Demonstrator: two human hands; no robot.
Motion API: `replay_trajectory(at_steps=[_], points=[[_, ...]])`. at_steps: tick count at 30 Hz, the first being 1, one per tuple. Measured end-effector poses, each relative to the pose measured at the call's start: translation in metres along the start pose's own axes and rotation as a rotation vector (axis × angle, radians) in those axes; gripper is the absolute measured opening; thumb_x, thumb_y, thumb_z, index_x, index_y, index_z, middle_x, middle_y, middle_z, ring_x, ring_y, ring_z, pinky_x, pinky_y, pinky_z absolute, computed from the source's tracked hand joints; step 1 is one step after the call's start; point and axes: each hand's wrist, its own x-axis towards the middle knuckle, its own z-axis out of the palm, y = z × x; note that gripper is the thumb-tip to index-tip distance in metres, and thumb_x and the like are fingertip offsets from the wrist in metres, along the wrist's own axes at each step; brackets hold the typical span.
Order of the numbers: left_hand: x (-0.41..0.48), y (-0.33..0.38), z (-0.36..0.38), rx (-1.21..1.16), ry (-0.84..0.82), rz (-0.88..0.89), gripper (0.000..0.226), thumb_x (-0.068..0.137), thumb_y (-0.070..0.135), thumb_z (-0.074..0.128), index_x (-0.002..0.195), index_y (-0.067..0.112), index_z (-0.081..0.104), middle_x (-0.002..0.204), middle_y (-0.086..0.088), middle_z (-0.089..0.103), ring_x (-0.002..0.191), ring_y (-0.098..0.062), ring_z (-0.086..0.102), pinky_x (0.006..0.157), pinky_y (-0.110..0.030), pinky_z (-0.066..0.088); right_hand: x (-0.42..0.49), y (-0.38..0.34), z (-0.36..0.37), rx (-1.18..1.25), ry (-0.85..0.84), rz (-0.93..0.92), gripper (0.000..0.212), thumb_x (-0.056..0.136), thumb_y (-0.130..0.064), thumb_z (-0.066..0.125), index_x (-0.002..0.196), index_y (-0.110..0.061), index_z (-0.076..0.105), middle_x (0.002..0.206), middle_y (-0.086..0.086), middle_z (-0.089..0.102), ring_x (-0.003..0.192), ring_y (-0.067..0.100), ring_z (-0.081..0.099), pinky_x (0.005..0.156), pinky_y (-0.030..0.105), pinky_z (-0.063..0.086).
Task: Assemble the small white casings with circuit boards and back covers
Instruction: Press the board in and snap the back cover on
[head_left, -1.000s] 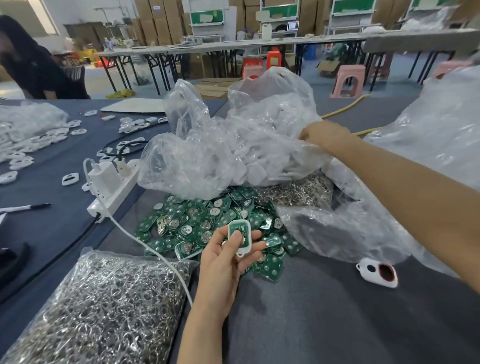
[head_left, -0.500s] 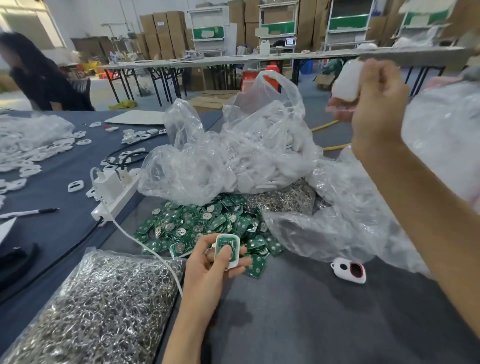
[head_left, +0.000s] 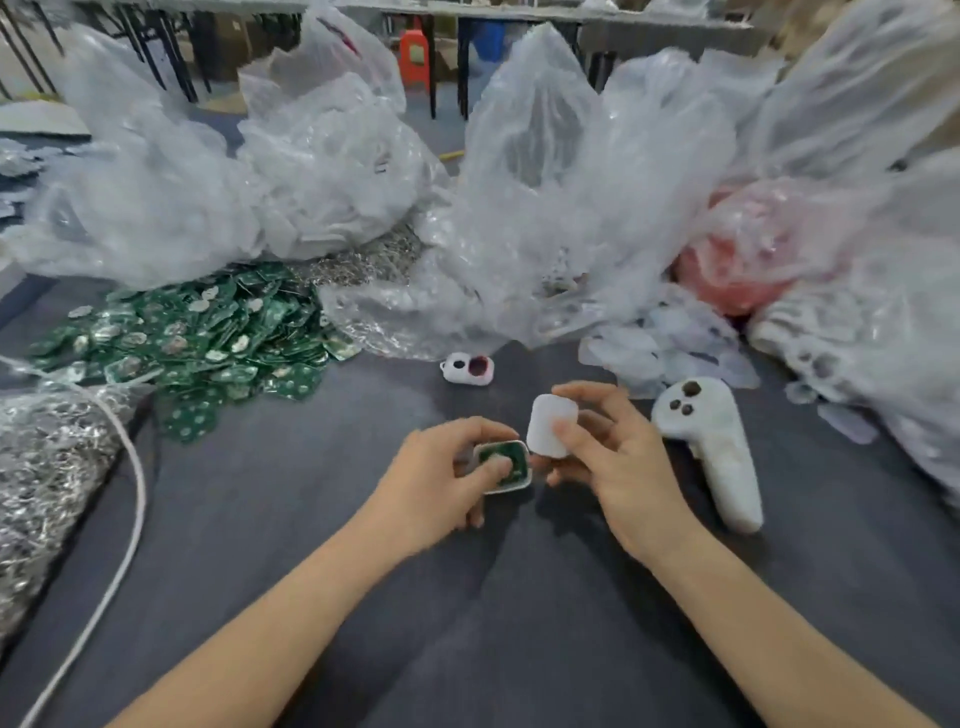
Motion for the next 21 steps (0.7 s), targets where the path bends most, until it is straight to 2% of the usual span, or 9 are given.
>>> replay_trajectory(at_steps=[4,8,9,11,13,14,16,18,21], points=[[-0.002,0.002,0.004,0.184,0.133,0.033,0.021,0.089,0.013,0.065,0.107,0.022,0.071,0.091,0.005,0.057,0.046,-0.002,0.055,0.053,-0.014,0.044,0.001,0.003,0.001,-0.063,-0.002,-0.013,0.018,0.089,-0.003,0.061,0.101,-0.014,0.055,0.078,0.009,0.069,0.059,0.026,0.064,0.042,0.023,0.039],[-0.001,0.005,-0.003,0.175,0.089,0.014,0.025,0.086,0.027,0.069,0.11,0.026,0.07,0.096,0.01,0.057,0.049,-0.004,0.056,0.058,-0.011,0.042,0.003,0.001,-0.002,-0.06,-0.007,0.043,0.018,0.09,0.0,0.06,0.097,-0.015,0.053,0.067,0.002,0.066,0.05,0.011,0.053,0.041,0.016,0.036],[-0.001,0.003,-0.008,0.198,0.065,0.013,0.034,0.081,0.039,0.071,0.113,0.031,0.068,0.098,0.014,0.056,0.055,0.0,0.055,0.061,-0.01,0.04,0.004,0.002,-0.005,-0.134,-0.011,0.029,0.017,0.09,-0.003,0.061,0.097,-0.017,0.056,0.069,-0.001,0.067,0.052,0.009,0.053,0.045,0.014,0.039],[-0.001,-0.005,-0.02,0.306,0.021,0.026,0.062,0.065,0.067,0.066,0.122,0.045,0.055,0.101,0.021,0.051,0.068,0.008,0.052,0.064,-0.01,0.037,0.009,0.005,-0.013,-0.513,0.001,-0.083,0.02,0.089,-0.009,0.064,0.1,-0.026,0.065,0.079,-0.01,0.068,0.068,0.002,0.058,0.062,0.012,0.044],[-0.002,-0.011,-0.03,0.397,-0.01,0.037,0.078,0.056,0.079,0.057,0.129,0.05,0.048,0.102,0.027,0.046,0.075,0.011,0.049,0.065,-0.013,0.035,0.012,0.007,-0.016,-0.847,0.034,-0.203,0.024,0.088,-0.01,0.065,0.105,-0.026,0.069,0.096,-0.014,0.065,0.089,0.004,0.059,0.08,0.019,0.045],[-0.002,-0.013,-0.033,0.419,-0.021,0.041,0.081,0.056,0.081,0.057,0.13,0.05,0.047,0.104,0.029,0.045,0.077,0.011,0.048,0.066,-0.015,0.035,0.014,0.007,-0.016,-0.906,0.036,-0.215,0.023,0.087,-0.011,0.066,0.107,-0.022,0.07,0.101,-0.01,0.062,0.095,0.008,0.058,0.085,0.023,0.044],[-0.003,-0.014,-0.033,0.499,-0.048,0.049,0.078,0.061,0.078,0.059,0.132,0.051,0.044,0.11,0.032,0.043,0.078,0.01,0.048,0.067,-0.02,0.039,0.015,0.007,-0.016,-0.951,-0.02,-0.181,0.026,0.082,-0.018,0.073,0.107,-0.02,0.071,0.106,-0.008,0.055,0.1,0.011,0.053,0.087,0.019,0.039],[-0.004,-0.014,-0.031,0.583,-0.068,0.062,0.071,0.069,0.072,0.058,0.134,0.051,0.041,0.115,0.032,0.04,0.077,0.006,0.047,0.07,-0.024,0.044,0.014,0.006,-0.019,-0.995,-0.082,-0.131,0.038,0.074,-0.025,0.08,0.11,-0.021,0.07,0.107,-0.009,0.054,0.101,0.011,0.05,0.084,0.01,0.033],[-0.004,-0.014,-0.032,0.564,-0.076,0.056,0.066,0.073,0.068,0.059,0.134,0.048,0.044,0.114,0.031,0.04,0.077,0.012,0.046,0.068,-0.021,0.039,0.013,0.004,-0.021,-1.036,-0.069,-0.145,0.042,0.073,-0.022,0.081,0.113,-0.02,0.069,0.102,-0.008,0.056,0.098,0.014,0.051,0.08,0.009,0.031]])
